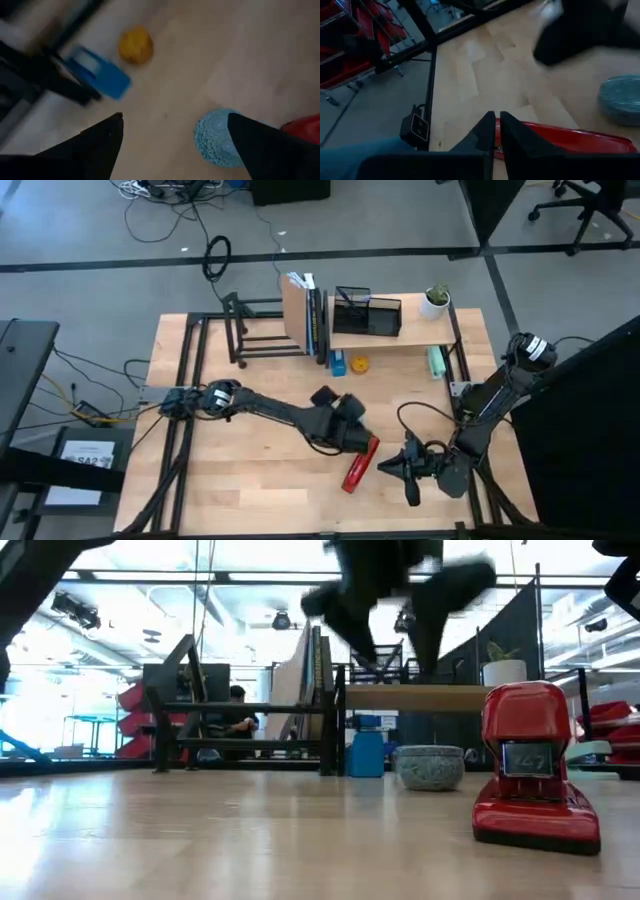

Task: Stock shelves
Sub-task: Put the blue scented candle under the shelf

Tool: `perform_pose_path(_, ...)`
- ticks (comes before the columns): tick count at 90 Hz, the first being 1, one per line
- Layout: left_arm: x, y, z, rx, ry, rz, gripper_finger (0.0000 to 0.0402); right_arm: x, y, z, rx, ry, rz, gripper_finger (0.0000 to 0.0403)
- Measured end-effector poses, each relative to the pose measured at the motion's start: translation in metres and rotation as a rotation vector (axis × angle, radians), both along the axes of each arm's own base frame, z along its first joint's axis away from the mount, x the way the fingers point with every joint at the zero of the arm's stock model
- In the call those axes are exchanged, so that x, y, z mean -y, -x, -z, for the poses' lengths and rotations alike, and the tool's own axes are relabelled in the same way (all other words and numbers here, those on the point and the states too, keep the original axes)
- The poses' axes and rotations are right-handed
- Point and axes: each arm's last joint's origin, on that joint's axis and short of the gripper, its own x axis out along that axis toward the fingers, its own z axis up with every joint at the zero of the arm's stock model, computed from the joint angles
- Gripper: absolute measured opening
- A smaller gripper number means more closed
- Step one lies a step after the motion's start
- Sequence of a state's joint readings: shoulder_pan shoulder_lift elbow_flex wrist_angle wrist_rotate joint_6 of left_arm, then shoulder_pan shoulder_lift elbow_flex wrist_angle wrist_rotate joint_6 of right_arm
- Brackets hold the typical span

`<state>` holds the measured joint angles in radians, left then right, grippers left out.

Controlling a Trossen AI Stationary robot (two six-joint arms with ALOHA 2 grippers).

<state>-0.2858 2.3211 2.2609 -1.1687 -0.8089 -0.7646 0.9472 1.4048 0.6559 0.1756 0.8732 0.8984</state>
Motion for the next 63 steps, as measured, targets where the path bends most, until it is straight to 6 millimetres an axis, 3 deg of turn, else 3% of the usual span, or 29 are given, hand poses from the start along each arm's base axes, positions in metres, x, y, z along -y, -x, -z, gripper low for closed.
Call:
perform_pose_path(15, 0.027, 0.021, -0.034, 0.024, -0.015, 0.058, 0.032, 0.011, -0.011, 0.001, -0.015, 0.037, 0.043, 0.0008)
perform_pose_path(27, 0.061, 0.047, -0.048, 0.064, 0.021, 0.084, 0.0312, 0.028, -0.027, 0.004, -0.07, 0.112, 0.046, 0.0049)
perform_pose_path(46, 0.118, 0.07, -0.04, 0.14, 0.054, 0.13, 0.0307, 0.064, -0.049, 0.011, -0.18, 0.241, 0.105, 0.018)
perform_pose_path(63, 0.132, 0.079, -0.039, 0.148, 0.031, 0.156, 0.0307, 0.087, -0.063, 0.011, -0.209, 0.345, 0.139, 0.0314)
